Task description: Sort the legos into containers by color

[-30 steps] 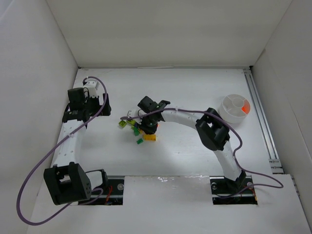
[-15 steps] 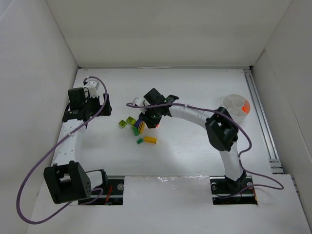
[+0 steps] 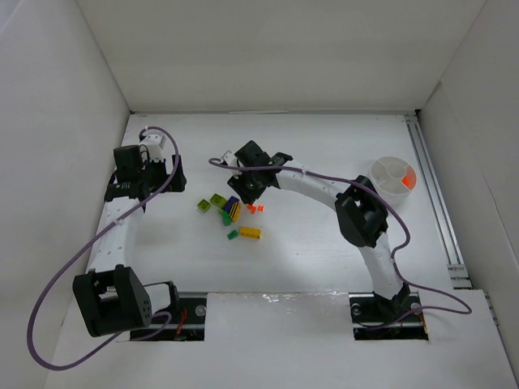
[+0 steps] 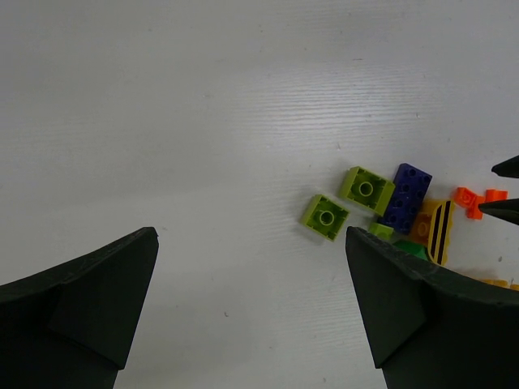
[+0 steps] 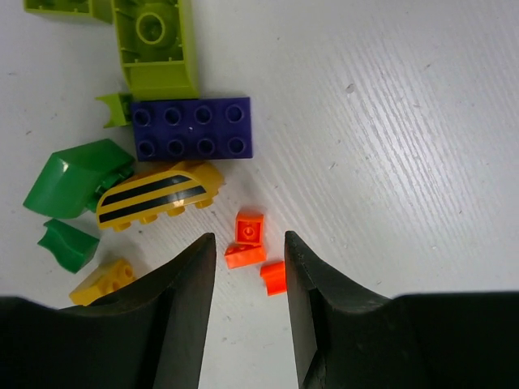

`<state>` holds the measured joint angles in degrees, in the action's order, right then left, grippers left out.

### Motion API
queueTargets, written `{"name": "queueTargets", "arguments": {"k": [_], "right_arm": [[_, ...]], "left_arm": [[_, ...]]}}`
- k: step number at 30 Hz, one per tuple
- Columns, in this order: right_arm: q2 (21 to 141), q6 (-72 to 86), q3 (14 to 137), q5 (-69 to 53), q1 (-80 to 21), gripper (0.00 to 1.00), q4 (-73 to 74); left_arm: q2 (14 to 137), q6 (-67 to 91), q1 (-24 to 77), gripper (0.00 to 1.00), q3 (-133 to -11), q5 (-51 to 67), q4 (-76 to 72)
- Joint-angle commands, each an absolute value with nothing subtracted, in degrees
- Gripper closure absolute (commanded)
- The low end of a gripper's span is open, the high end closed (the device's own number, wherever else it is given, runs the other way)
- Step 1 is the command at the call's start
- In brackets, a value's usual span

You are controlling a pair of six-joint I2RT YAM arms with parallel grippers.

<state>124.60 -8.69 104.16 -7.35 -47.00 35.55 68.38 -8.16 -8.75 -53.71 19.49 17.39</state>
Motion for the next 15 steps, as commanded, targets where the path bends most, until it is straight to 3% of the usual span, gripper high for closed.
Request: {"name": "queueTargets", "arguments": {"k": [1,15], "right_arm": [[126.2,-6.9,107.4,-4.3,-48.1,0.55,36.1],[128.8,-9.4,107.0,-2.8,-48.1,0.53,38.0]], "left_arm": [[68.6,-7.6,-9.1,0.00,-54.6,20.1,15.9],[70.2,-8.2,-9.1,0.00,-55.1,20.7,15.4]]}}
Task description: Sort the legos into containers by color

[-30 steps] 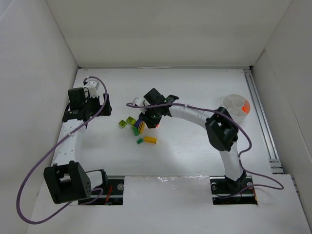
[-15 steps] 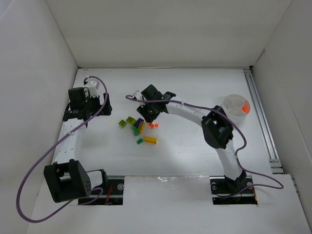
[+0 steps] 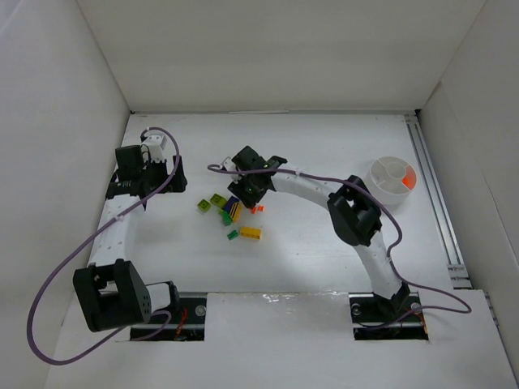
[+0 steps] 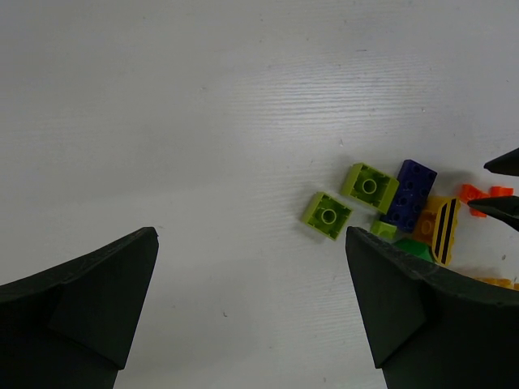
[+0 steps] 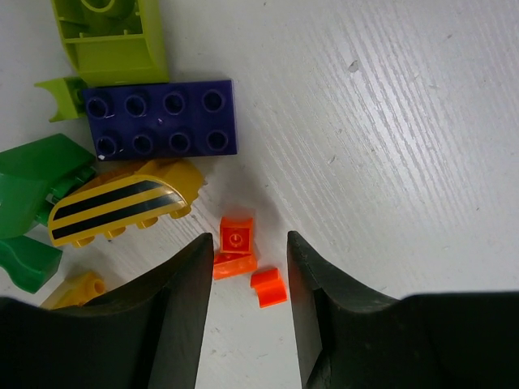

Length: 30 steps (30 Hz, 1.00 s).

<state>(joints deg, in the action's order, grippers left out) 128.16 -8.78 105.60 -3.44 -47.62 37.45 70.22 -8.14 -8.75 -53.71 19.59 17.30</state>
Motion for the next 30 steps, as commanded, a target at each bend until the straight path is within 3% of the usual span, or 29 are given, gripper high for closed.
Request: {"name": "queueTargets", "arguments": {"k": [1,13,22,30], "right_arm": [[128.8,-9.4,107.0,-2.8,-48.1,0.53,38.0],[130.5,-10.5,107.0,-3.3,-48.1,0.57,38.6],[132.2,-11.0,107.0,-2.8,-49.1,0.66,38.1],[129.1,-11.0,103.7,-1.8,-49.7,0.83,36.7]], "left_arm": [[70.2,-8.2,-9.1,0.00,-55.1,20.7,15.4],[70.8,-8.2,-9.1,0.00,-55.6,20.7,15.4],[71.3,-7.6,-9.1,0.00,-55.1,20.7,14.9],[71.3,-7.6,-9.1,0.00,-55.1,20.7,14.3]]}}
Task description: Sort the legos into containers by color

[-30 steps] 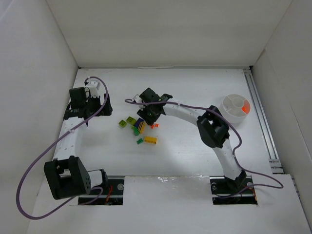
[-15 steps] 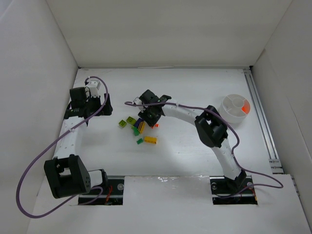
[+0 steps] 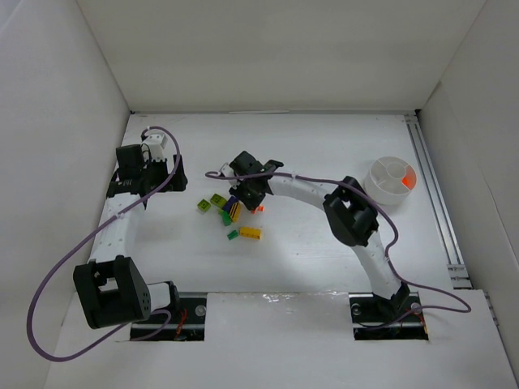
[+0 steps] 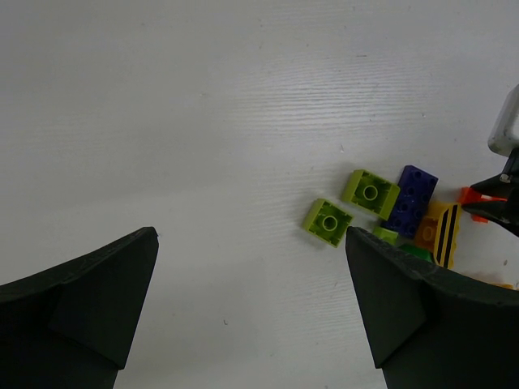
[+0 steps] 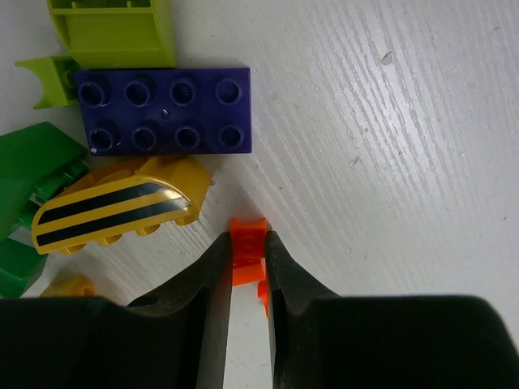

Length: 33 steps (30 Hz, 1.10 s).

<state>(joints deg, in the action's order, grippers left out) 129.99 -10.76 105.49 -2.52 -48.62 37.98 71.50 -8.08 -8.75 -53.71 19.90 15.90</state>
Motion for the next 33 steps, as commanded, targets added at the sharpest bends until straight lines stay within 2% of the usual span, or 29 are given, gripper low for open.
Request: {"name": "queueTargets", "arguments": {"k": [1,6,9,14,18,24,33], "right_arm": [[127.3,-11.0,103.7,-1.8,-49.7,0.84,36.7],[117.3,-8.5,103.7,-2.3,-46.3,0.86,39.0],[109.0,-7.9,99.9,-2.3,-41.1,0.87,40.2],[96.9,-10.1,89.8,-4.2,-24.9,0.88,42.3],[87.4,-14.5,87.0,-7.3,-12.8,0.88,44.7],[83.8,-17.1,86.4,-11.1,3.5,0.88,49.9],[82.2,-16.1,81.7,-7.3,14.8,0.89,50.2]], "left_arm": [[71.3,-7.6,-9.1,0.00,-55.1,21.3,14.3],[71.3,-7.1,-9.1,0.00,-54.5,23.4,11.3],[71.3,-6.0,-8.3,0.00,-54.5,24.1,9.7],[73.1,-5.3,-6.0,0.00,-55.5,23.5,7.9],[75.8,-5.3,-3.4,0.00,-57.6,23.5,7.9],[78.6,-4.0,-0.3,0.00,-60.6,23.5,6.2],[81.8,-4.0,4.4,0.00,-64.6,22.4,4.6]]}}
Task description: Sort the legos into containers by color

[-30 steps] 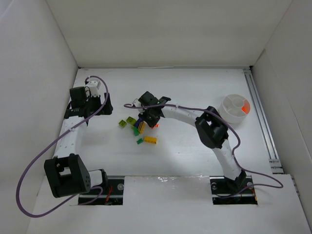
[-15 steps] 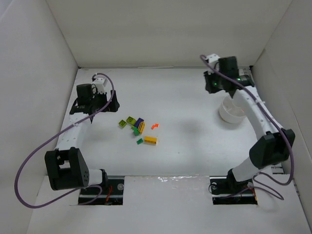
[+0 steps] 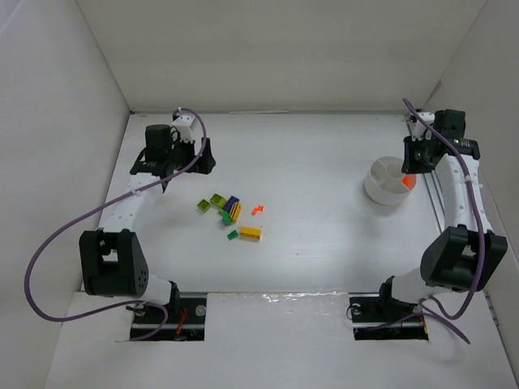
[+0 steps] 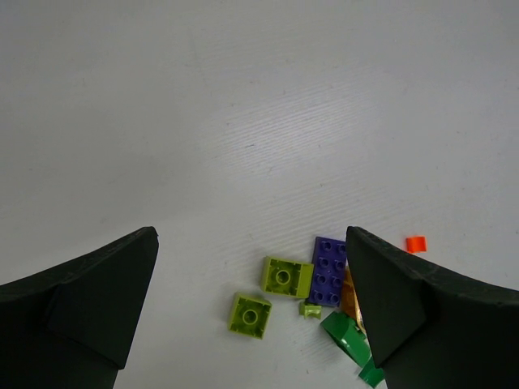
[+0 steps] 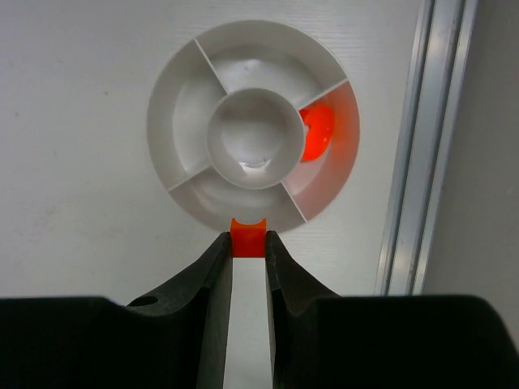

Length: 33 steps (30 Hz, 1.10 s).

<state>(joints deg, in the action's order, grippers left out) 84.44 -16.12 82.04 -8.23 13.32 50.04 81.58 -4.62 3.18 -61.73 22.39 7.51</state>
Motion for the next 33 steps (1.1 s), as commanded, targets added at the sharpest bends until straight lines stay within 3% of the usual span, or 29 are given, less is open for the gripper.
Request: {"name": "queueTargets", "arguments": {"k": [1,11,33], "right_arm": [[82.2,-16.1,81.7,-7.3,15.5,0.89,50.2],[89.9,-13.7,84.4,-9.7,21.1,0.89,50.9],[105.6,-12.0,98.7,-11.1,22.3,0.86,54.0]], "left_arm": [[81.8,-4.0,4.4,0.00,-64.6,22.4,4.6],[83.6,-3.0,4.4,0.00,-65.1,22.4,2.2],[84.1,-3.0,4.4,0.00,-61.8,21.3,1.1]]}}
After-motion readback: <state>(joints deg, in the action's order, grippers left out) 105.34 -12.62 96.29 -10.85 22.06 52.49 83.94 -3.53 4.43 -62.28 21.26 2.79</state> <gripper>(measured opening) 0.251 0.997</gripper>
